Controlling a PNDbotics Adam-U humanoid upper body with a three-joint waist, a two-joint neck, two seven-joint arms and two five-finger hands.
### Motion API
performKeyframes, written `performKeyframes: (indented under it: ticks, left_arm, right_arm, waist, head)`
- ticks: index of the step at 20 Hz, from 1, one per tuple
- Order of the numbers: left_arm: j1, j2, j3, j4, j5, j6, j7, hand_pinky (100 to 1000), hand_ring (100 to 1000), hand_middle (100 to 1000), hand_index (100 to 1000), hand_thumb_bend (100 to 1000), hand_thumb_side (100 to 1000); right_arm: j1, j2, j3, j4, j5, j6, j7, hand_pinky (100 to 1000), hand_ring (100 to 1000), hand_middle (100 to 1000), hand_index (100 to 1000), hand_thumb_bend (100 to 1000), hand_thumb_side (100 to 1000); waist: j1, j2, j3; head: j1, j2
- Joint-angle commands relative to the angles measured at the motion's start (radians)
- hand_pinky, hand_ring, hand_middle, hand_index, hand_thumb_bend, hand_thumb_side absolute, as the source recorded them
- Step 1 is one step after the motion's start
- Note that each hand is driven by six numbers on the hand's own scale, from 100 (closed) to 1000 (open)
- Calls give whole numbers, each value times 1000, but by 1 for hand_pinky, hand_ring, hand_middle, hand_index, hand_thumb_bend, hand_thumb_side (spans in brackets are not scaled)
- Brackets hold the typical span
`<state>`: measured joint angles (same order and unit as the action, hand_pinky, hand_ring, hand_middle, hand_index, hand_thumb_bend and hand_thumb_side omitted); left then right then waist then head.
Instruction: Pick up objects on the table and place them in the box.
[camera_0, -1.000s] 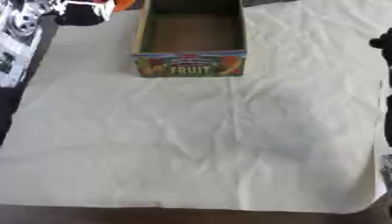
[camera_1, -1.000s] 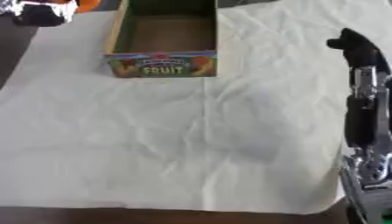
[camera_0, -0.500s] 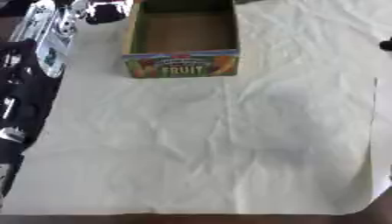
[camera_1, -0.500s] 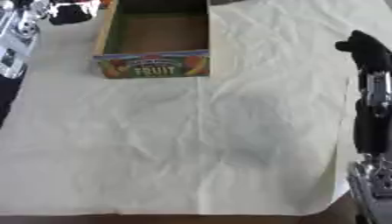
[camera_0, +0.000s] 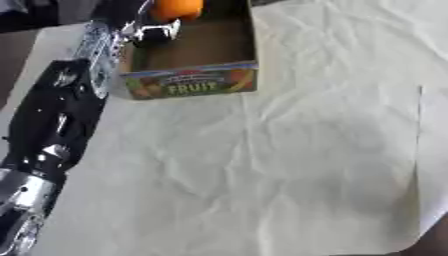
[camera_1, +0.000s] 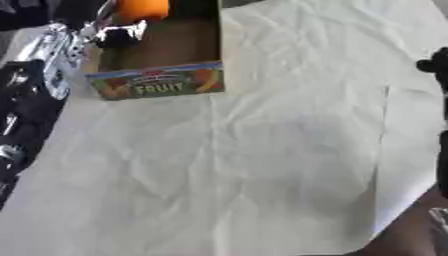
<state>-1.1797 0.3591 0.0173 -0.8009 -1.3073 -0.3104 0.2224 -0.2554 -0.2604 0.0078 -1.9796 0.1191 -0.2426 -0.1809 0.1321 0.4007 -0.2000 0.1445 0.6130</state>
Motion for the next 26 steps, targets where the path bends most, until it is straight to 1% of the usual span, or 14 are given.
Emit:
performKeyframes:
  ticks: [1,3,7,8,9,10,11,12,15,17,20,21,23,26]
  left_arm:
    - [-26,31,23,25,-47,-46,3,420,515,629,729,100,185]
    - [-24,36,32,42,-86,-44,3,444,535,642,740,100,146]
    - [-24,36,42,53,-169,9,29,461,554,651,752,100,100]
    - [-25,36,41,54,-189,21,36,475,572,661,783,101,100]
    - [-26,37,38,52,-212,30,42,484,581,664,796,162,100]
    - [-27,37,35,50,-237,37,47,491,588,667,796,187,100]
    - [-29,39,31,45,-269,46,55,530,621,676,804,297,119]
    - [-30,41,28,39,-310,58,64,571,661,687,815,373,143]
    - [-33,46,17,28,-465,90,87,627,715,709,852,457,192]
    - [-33,43,23,33,-539,100,90,652,739,730,884,506,249]
    - [-33,38,38,41,-582,105,83,654,741,737,908,519,309]
    - [-32,36,43,44,-582,106,80,661,744,745,926,526,362]
    - [-33,34,51,46,-569,108,75,649,732,744,938,505,378]
    - [-33,33,57,32,-532,117,90,621,709,734,925,457,343]
  right_arm:
    - [-14,-21,5,-20,-11,-5,9,1000,950,720,874,100,1000]
    - [-15,-21,7,-20,-13,-6,12,1000,951,720,874,100,1000]
    - [-15,-20,12,-20,-17,-4,20,1000,952,720,874,100,1000]
    - [-15,-20,14,-20,-18,-3,22,1000,952,720,874,100,1000]
    - [-14,-19,15,-20,-18,-2,24,1000,953,720,874,100,1000]
    - [-14,-18,17,-20,-19,-1,26,1000,953,720,875,100,1000]
    - [-14,-17,18,-20,-19,0,28,1000,954,720,875,100,1000]
    - [-13,-16,20,-20,-19,2,30,1000,954,720,875,100,1000]
    - [-12,-15,22,-20,-19,4,34,1000,954,720,875,100,1000]
    - [-12,-14,23,-20,-19,5,36,1000,954,720,876,100,1000]
    - [-11,-11,26,-20,-19,7,39,1000,954,720,876,100,1000]
    - [-10,-11,26,-20,-19,7,39,1000,955,720,876,100,1000]
    - [-10,-9,28,-20,-19,8,41,1000,955,720,876,100,1000]
    - [-9,-8,31,-20,-20,9,45,1000,956,720,877,100,1000]
  waist:
    - [-2,-18,-6]
    - [1,-16,-10]
    - [2,-15,-12]
    - [2,-15,-12]
    - [2,-15,-12]
    - [2,-16,-11]
    - [3,-16,-11]
    - [4,-16,-11]
    - [5,-15,-11]
    - [6,-14,-12]
    - [6,-13,-12]
    - [6,-13,-12]
    - [5,-13,-12]
    - [5,-13,-10]
  head:
    - [15,-12]
    - [13,-9]
    - [12,-5]
    - [12,-4]
    - [11,-3]
    - [10,-1]
    - [10,0]
    - [9,0]
    - [7,2]
    - [6,4]
    - [6,6]
    - [5,6]
    - [5,7]
    - [3,8]
